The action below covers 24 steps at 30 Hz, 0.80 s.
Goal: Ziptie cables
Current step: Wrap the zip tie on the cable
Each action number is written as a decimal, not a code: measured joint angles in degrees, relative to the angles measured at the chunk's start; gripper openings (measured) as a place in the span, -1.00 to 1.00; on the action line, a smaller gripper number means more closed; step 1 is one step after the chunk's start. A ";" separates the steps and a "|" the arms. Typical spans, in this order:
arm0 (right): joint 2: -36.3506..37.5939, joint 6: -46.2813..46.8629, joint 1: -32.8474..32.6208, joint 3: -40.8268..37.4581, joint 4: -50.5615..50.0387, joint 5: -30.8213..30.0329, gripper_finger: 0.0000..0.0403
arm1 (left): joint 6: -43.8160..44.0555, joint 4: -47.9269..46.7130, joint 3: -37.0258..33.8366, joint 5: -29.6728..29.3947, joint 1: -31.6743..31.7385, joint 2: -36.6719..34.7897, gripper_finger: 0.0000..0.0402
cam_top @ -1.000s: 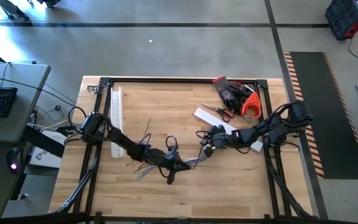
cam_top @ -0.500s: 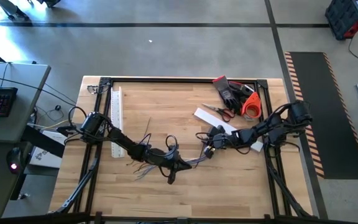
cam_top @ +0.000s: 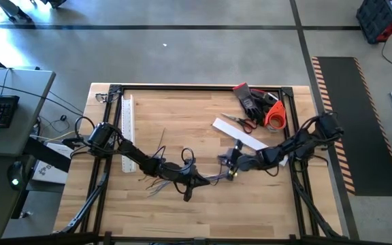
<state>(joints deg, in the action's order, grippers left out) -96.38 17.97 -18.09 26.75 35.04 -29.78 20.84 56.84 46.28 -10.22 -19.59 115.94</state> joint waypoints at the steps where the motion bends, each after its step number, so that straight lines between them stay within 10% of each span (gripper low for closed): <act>1: 0.00 -2.26 -0.76 0.61 0.18 -0.96 -1.00 | 0.02 0.00 0.00 0.00 0.00 0.00 -1.00; 24: -2.89 -41.25 -11.92 18.30 -24.53 -19.94 -1.00 | 0.66 0.04 0.02 -0.07 0.00 0.00 -1.00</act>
<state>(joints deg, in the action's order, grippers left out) -99.27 -23.28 -30.02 45.05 10.51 -49.72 21.50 56.88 46.30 -10.28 -19.59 115.94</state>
